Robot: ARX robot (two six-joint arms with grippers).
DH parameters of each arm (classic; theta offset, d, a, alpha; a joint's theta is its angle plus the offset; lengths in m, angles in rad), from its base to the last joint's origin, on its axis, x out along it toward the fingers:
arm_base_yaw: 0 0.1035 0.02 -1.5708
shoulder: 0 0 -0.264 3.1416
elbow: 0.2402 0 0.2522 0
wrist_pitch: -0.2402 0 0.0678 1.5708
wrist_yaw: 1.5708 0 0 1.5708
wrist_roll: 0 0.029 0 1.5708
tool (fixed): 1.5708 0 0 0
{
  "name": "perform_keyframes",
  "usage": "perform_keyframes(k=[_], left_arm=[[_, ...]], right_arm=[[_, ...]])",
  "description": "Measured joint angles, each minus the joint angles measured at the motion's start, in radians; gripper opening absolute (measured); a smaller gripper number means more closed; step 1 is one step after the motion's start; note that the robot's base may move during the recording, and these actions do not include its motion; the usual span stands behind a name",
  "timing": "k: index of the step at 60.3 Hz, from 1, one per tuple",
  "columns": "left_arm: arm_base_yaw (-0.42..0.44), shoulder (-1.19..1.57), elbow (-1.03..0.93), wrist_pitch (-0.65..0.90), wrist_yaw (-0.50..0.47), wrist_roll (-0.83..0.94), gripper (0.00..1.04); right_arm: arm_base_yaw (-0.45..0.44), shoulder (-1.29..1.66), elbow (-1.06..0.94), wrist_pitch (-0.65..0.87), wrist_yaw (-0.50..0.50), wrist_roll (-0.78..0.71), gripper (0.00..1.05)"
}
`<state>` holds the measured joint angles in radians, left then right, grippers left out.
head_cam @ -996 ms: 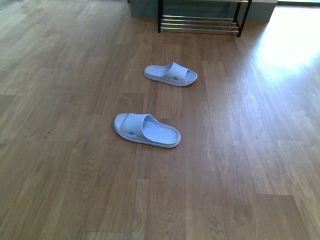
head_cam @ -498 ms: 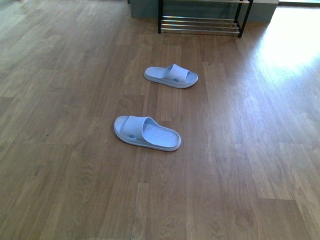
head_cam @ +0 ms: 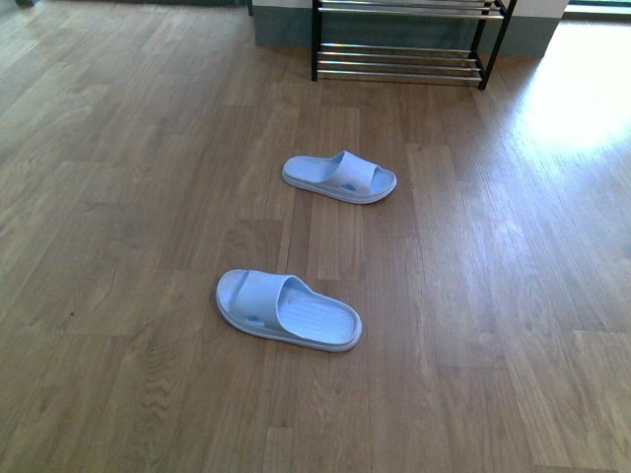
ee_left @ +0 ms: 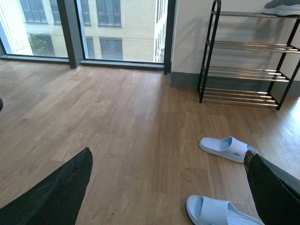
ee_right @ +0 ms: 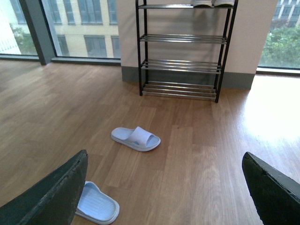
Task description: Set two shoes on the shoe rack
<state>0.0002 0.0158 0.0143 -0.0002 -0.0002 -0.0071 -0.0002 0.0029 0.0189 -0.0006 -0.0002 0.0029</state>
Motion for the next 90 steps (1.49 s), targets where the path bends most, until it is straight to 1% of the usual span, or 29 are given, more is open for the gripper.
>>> perform_keyframes(k=[65,66,68,70,71,72,73,76,79,81,83,86,90], left_arm=[[0.0,0.0,0.0,0.0,0.0,0.0,0.95],[0.0,0.0,0.0,0.0,0.0,0.0,0.95],[0.0,0.0,0.0,0.0,0.0,0.0,0.95],[0.0,0.0,0.0,0.0,0.0,0.0,0.95],[0.0,0.0,0.0,0.0,0.0,0.0,0.95],[0.0,0.0,0.0,0.0,0.001,0.0,0.95],[0.0,0.0,0.0,0.0,0.0,0.0,0.95],[0.0,0.0,0.0,0.0,0.0,0.0,0.95],[0.0,0.0,0.0,0.0,0.0,0.0,0.95],[0.0,0.0,0.0,0.0,0.0,0.0,0.95],[0.0,0.0,0.0,0.0,0.0,0.0,0.95],[0.0,0.0,0.0,0.0,0.0,0.0,0.95],[0.0,0.0,0.0,0.0,0.0,0.0,0.95]], right_arm=[[0.0,0.001,0.0,0.0,0.0,0.0,0.95],[-0.001,0.002,0.0,-0.001,-0.003,0.0,0.95],[-0.013,0.023,0.01,-0.034,-0.05,-0.016,0.95],[-0.042,0.089,0.018,-0.045,-0.13,-0.045,0.95],[-0.048,0.113,0.019,-0.035,-0.149,-0.054,0.95],[-0.067,0.198,0.018,0.009,-0.201,-0.077,0.95],[-0.077,0.262,0.018,0.05,-0.229,-0.097,0.95],[-0.09,0.44,0.017,0.176,-0.284,-0.156,0.95],[-0.086,0.758,0.021,0.418,-0.345,-0.244,0.95],[-0.072,0.977,0.036,0.571,-0.347,-0.295,0.95],[-0.063,1.113,0.051,0.661,-0.346,-0.317,0.95],[-0.043,1.331,0.091,0.788,-0.344,-0.36,0.95],[-0.013,1.574,0.157,0.896,-0.337,-0.399,0.95]])
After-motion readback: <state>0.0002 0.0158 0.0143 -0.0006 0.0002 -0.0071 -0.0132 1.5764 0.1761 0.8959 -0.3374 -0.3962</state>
